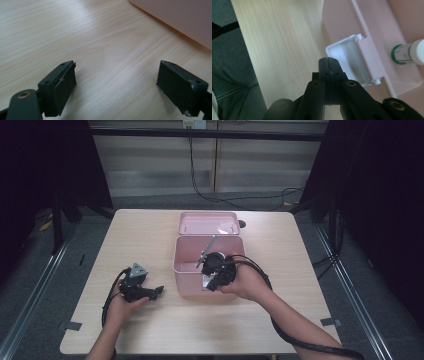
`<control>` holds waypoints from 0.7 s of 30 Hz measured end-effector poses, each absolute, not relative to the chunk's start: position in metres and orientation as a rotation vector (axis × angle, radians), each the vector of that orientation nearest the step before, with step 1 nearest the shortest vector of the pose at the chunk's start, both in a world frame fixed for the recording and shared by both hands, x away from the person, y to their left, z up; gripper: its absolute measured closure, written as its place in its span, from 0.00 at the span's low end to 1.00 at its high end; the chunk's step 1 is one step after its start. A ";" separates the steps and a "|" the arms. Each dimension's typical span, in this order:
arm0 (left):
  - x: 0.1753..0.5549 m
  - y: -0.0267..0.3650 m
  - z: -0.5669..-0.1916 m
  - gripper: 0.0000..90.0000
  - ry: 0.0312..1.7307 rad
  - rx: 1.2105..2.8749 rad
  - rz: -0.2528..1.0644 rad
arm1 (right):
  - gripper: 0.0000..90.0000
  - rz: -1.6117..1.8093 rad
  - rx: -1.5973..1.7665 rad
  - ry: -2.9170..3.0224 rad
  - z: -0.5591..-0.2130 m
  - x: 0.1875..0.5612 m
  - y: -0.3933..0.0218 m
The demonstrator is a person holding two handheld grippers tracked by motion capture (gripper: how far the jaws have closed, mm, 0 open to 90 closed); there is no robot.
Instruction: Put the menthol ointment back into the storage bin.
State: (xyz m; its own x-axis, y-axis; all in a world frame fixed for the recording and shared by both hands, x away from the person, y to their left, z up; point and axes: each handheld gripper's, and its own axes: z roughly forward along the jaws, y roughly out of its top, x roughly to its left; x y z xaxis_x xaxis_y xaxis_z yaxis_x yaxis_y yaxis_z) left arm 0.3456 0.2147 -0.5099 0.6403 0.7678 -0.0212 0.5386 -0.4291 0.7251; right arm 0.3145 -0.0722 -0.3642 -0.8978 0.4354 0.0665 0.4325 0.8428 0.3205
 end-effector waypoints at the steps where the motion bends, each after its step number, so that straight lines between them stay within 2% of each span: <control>1: 0.346 0.215 -0.510 0.16 1.011 2.142 0.408 | 1.00 0.532 0.718 3.016 -0.367 0.315 -0.072; 21: 0.346 0.215 -0.510 0.16 1.011 2.141 0.408 | 1.00 0.499 0.655 2.978 -0.369 0.315 -0.067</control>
State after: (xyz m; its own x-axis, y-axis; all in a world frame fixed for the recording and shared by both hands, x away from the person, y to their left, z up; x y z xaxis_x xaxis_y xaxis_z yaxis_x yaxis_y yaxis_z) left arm 0.3457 0.2149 -0.5099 0.6417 0.7667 -0.0200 0.5378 -0.4313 0.7244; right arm 0.3155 -0.0672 -0.3686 -0.9089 0.4166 0.0184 0.3998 0.8580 0.3224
